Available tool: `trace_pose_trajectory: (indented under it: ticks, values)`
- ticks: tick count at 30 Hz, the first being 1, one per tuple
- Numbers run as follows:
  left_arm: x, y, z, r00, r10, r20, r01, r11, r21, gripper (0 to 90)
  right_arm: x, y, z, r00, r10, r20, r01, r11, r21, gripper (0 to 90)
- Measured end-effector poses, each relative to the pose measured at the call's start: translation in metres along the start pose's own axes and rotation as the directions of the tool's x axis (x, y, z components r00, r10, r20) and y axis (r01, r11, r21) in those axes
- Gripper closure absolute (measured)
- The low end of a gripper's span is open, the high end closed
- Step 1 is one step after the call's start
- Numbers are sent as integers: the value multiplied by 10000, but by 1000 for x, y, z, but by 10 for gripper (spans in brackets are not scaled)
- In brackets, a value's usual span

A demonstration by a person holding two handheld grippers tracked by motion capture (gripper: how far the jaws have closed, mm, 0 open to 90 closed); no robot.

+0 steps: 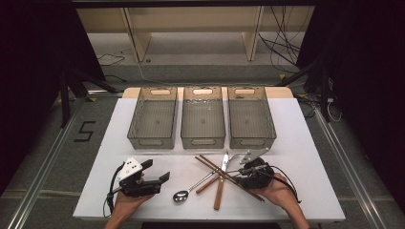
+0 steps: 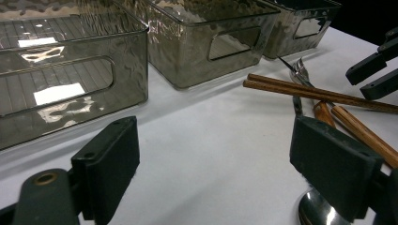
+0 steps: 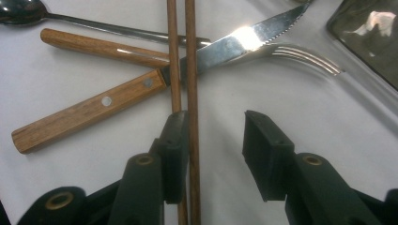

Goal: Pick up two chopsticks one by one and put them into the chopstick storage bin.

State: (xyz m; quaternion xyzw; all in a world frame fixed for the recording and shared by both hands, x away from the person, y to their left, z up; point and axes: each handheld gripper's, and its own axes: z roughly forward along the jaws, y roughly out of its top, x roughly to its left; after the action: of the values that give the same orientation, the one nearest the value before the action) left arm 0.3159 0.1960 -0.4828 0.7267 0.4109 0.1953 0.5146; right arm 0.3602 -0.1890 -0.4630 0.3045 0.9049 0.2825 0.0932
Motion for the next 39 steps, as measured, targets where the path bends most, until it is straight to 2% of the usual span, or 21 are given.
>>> trace_pose_trajectory:
  ticks: [9, 16, 25, 29, 39]
  values:
    - [0, 0, 0, 10000, 21, -36, -21, 10000, 4, 159, -2, 2, 3, 9999, -23, -123, 25, 9999, 154, 683]
    - [0, 0, 0, 10000, 39, -57, -39, 10000, 6, 159, 1, 4, 8, 9996, -282, -56, 284, 9987, 434, 704]
    - [0, 0, 0, 10000, 36, -47, -36, 10000, 15, 159, -3, 5, 16, 9995, -41, -300, 65, 9969, 790, 789]
    - [0, 0, 0, 10000, 23, -55, -23, 10000, 27, 160, -2, 6, 17, 9998, -18, -215, 36, 9965, 838, 846]
    - [-2, 2, 1, 9999, -84, -61, 85, 9999, 92, 160, 2, 12, 4, 9991, -427, -57, 428, 9988, 244, 857]
